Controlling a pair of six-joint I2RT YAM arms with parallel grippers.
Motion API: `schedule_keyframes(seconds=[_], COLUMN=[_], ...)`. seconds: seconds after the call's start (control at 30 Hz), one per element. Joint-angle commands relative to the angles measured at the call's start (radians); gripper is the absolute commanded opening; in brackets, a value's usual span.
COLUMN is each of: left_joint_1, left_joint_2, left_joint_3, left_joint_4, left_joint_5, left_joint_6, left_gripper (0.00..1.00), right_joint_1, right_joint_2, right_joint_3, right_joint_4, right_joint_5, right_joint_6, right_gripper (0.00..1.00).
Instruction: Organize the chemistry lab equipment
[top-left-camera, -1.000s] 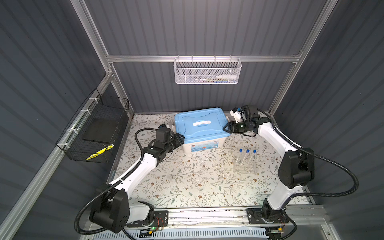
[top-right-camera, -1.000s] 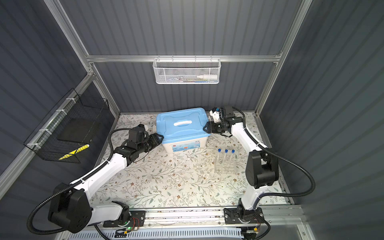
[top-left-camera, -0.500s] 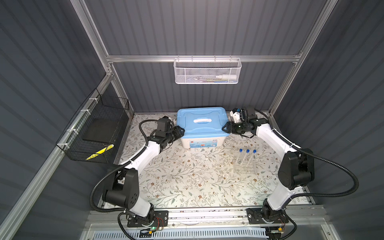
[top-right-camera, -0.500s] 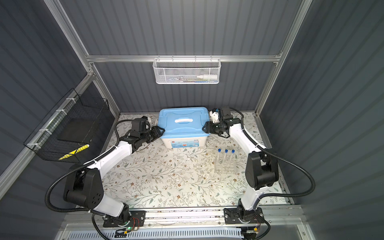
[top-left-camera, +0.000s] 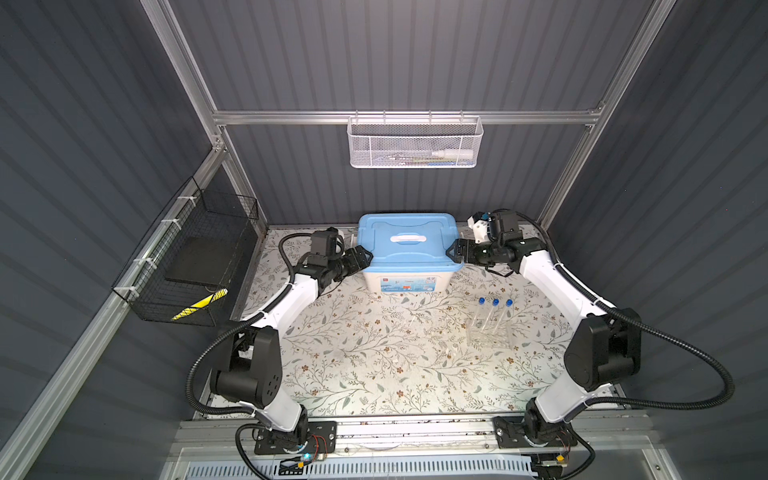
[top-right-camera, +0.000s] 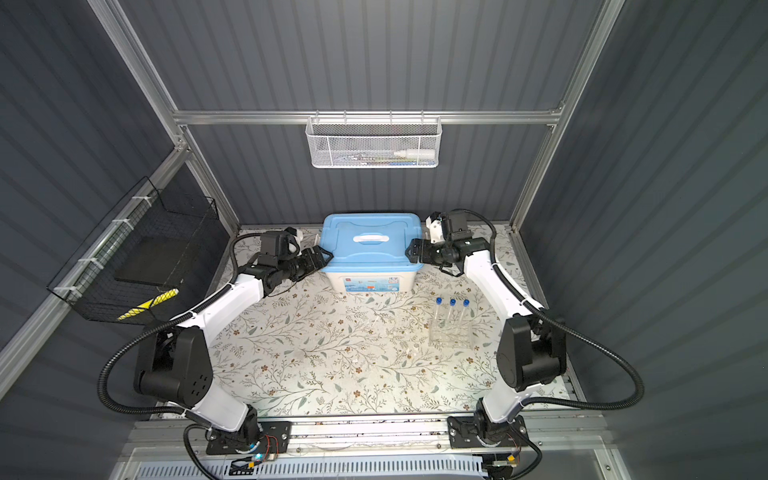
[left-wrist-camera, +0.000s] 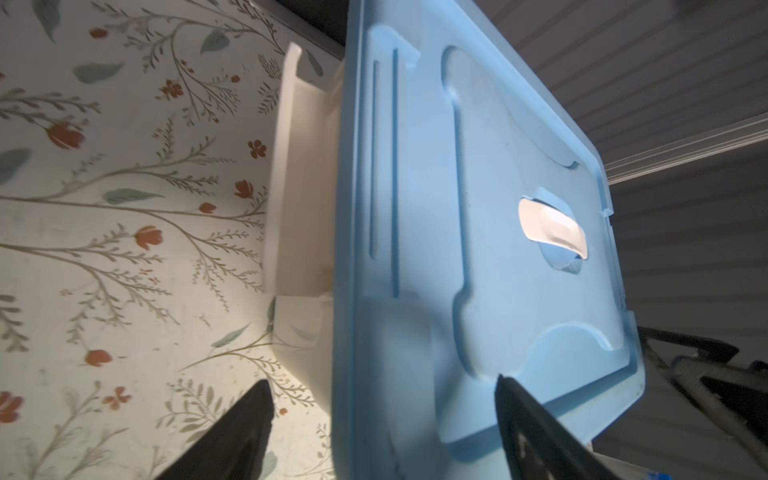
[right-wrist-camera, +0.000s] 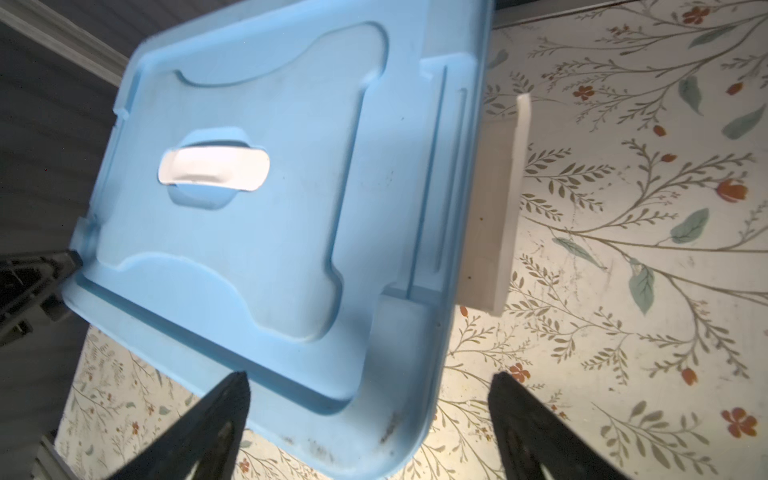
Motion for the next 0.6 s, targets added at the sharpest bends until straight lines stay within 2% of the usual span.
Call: schedule_keyframes(seconds=[0.0,0.07,0.13,0.33,0.57], left_joint_1=[0.026,0.045,0.064,0.083,0.100], left_joint_2=[-0.063,-0.059,-0.039,0.094,0.193], left_joint_3=[0.005,0.011,0.012,0.096,0.145], left_joint_4=[-0.048,-0.043,-0.001,0.019,0.062], left_joint_5=[0.015,0.031,0.117,0.248,0.308], left_joint_6=[0.055,0.070,0.071,0.103,0.086], left_gripper=[0.99,1.00,1.00,1.00,1.00], right_joint_1=[-0.023,-0.044,-0.062,-0.093,-0.130], right_joint_2=[-0.006,0.001,0.013,0.069,0.141], right_joint_3=[0.000,-0.004,-0.011,-0.012,-0.019], right_joint_4=[0.026,0.041,0.066,0.139,0.219], right_joint_5=[0.004,-0.014,-0.076,-0.143,-0.239], right_joint_6=[-0.009,0.004,0.019,0.043,0.114], right_gripper=[0.99,0.99,0.99,0.99,0.99])
